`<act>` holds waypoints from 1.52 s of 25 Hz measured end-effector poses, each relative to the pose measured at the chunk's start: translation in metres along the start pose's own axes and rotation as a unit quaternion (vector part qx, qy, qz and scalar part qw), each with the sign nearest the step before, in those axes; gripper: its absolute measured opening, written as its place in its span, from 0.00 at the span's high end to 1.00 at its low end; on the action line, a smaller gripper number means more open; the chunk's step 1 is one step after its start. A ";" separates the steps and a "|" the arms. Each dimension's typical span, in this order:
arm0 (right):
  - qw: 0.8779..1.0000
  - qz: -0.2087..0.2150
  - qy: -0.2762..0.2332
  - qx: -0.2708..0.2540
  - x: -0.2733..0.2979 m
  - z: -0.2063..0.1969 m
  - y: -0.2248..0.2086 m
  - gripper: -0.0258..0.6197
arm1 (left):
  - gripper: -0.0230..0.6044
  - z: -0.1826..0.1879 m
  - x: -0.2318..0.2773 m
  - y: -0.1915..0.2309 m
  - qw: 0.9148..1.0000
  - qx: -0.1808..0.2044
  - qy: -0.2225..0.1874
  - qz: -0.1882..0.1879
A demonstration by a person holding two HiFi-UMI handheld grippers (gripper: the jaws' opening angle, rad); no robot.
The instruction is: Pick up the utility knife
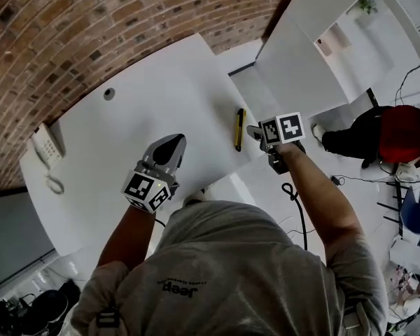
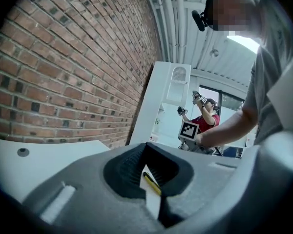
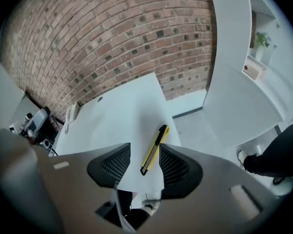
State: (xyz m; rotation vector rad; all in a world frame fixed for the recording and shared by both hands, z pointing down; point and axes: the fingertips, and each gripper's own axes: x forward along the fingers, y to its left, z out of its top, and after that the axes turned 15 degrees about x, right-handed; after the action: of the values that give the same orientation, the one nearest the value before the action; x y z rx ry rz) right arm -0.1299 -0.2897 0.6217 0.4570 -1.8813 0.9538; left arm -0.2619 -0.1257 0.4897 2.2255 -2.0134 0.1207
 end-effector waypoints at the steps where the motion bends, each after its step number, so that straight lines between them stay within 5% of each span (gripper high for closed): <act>1: 1.000 -0.007 0.013 0.006 0.011 -0.002 -0.001 0.66 | 0.97 -0.004 -0.004 0.005 1.000 -0.003 0.002 0.006; 20: 0.984 -0.130 0.111 0.049 0.121 -0.018 -0.047 0.61 | 0.97 -0.057 -0.044 0.055 0.997 -0.051 0.019 0.050; 25: 0.980 -0.176 0.092 0.001 0.124 -0.019 -0.052 0.66 | 0.97 -0.061 -0.045 0.055 0.997 -0.054 0.016 0.051; 26: 0.980 -0.175 0.090 -0.012 0.124 -0.020 -0.051 0.77 | 0.97 -0.061 -0.045 0.054 0.997 -0.054 0.016 0.050; 38: 0.994 -0.098 0.053 -0.006 0.091 -0.017 -0.045 0.77 | 0.97 -0.041 -0.024 0.033 0.999 -0.044 0.012 0.016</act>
State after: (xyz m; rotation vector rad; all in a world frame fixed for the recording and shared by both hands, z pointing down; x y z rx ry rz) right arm -0.1344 -0.2969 0.7242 0.5615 -1.7105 0.8191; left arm -0.2961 -0.0989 0.5284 2.1303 -2.0025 0.0605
